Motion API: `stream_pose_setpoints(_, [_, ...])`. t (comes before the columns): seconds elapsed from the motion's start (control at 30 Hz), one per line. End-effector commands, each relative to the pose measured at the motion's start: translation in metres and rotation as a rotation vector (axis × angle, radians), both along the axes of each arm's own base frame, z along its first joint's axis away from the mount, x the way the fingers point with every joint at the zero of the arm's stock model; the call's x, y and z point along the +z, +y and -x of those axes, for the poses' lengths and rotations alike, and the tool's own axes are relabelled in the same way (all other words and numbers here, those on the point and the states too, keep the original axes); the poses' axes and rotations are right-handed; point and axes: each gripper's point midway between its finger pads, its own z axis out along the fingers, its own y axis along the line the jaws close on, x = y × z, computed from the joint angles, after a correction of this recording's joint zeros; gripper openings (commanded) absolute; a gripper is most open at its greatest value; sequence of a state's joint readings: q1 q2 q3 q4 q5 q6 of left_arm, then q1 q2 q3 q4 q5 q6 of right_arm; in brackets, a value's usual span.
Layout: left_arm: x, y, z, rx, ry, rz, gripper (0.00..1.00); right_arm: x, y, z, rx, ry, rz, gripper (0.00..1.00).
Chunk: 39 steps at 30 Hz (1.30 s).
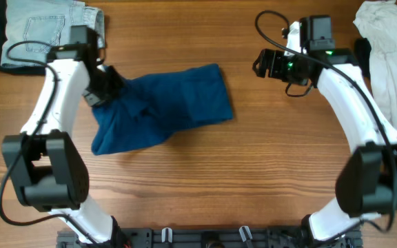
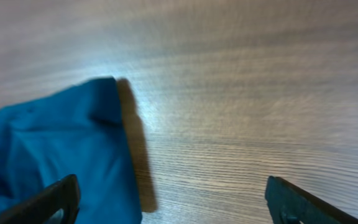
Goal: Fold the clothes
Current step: 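Lift the shirt's left end up and fold it rightward with the left gripper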
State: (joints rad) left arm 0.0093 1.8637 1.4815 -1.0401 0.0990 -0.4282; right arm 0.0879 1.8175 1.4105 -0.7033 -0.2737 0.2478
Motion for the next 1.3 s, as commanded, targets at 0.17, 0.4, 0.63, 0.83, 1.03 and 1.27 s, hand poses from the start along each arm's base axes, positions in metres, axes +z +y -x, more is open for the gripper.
stream_pose_setpoints(0.17, [0.048, -0.106, -0.008, -0.243, -0.197, 0.057, 0.04, -0.073, 0.041, 0.015, 0.082, 0.171, -0.023, 0.77])
stream_pose_setpoints(0.4, [0.069, -0.177, -0.019, -0.337, -0.352, 0.124, 0.04, -0.076, 0.059, 0.015, 0.126, 0.155, -0.012, 0.32])
stream_pose_setpoints(0.63, [0.078, -0.206, -0.024, -0.359, -0.421, 0.165, 0.04, -0.077, 0.060, 0.013, 0.129, 0.147, -0.013, 0.16])
stream_pose_setpoints(0.83, [0.080, -0.219, -0.036, -0.327, -0.465, 0.200, 0.04, -0.077, 0.059, 0.012, 0.171, 0.128, 0.005, 0.16])
stream_pose_setpoints(1.03, [0.060, -0.226, -0.051, -0.297, -0.460, 0.213, 0.06, -0.078, 0.060, 0.016, 0.174, 0.146, -0.004, 0.16])
stream_pose_setpoints(1.27, [0.022, -0.223, -0.054, -0.286, -0.393, 0.166, 0.04, -0.079, 0.059, 0.019, 0.175, 0.156, -0.002, 0.17])
